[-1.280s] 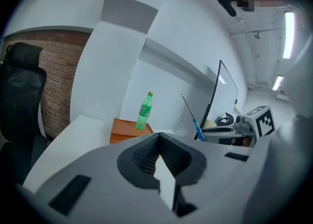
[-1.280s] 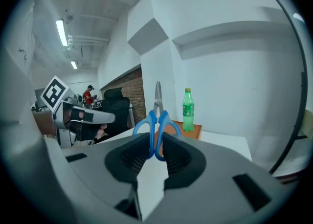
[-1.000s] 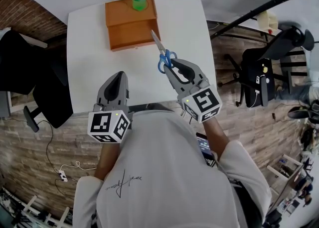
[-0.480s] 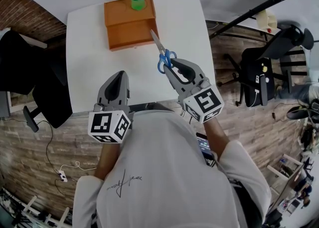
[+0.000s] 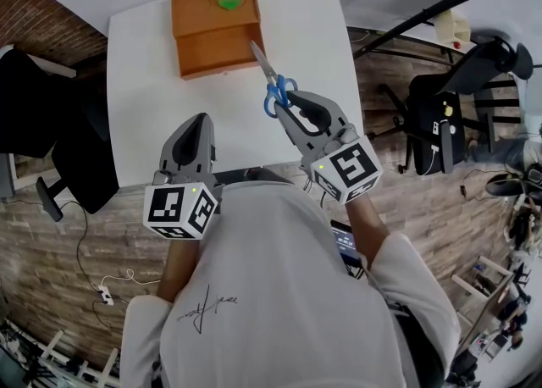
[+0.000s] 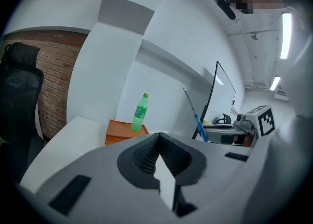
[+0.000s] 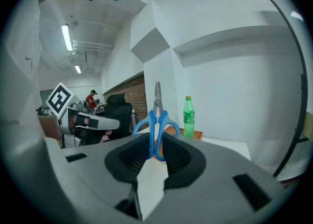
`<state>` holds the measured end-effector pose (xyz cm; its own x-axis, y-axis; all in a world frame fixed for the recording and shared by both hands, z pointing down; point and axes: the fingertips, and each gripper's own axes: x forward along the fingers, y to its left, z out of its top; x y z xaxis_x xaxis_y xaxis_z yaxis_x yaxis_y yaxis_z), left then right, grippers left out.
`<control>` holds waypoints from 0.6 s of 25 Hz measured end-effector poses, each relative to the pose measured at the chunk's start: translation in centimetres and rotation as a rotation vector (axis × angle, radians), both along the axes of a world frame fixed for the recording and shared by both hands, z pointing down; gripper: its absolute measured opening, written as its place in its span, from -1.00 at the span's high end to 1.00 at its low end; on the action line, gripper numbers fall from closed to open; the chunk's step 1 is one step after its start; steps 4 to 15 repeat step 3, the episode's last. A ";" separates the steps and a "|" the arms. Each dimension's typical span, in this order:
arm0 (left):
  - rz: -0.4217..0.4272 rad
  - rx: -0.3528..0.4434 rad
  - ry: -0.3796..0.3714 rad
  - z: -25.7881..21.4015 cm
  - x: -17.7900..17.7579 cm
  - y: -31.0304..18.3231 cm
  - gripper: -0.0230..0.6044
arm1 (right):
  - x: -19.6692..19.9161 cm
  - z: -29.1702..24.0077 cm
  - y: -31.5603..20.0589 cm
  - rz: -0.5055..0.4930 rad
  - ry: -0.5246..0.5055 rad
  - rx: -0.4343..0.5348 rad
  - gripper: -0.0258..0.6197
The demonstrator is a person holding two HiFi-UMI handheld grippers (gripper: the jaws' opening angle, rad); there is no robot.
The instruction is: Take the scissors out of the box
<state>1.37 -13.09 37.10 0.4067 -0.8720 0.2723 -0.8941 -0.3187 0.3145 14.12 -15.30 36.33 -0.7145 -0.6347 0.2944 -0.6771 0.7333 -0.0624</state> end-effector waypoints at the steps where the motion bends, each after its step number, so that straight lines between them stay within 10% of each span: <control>1: -0.001 0.003 -0.001 -0.1 -0.1 -0.1 0.90 | -0.1 -0.1 -0.1 -0.003 0.000 0.003 0.64; 15: -0.005 0.009 -0.002 -0.2 -0.3 -0.4 0.90 | -0.3 -0.2 -0.4 -0.011 -0.001 0.010 0.64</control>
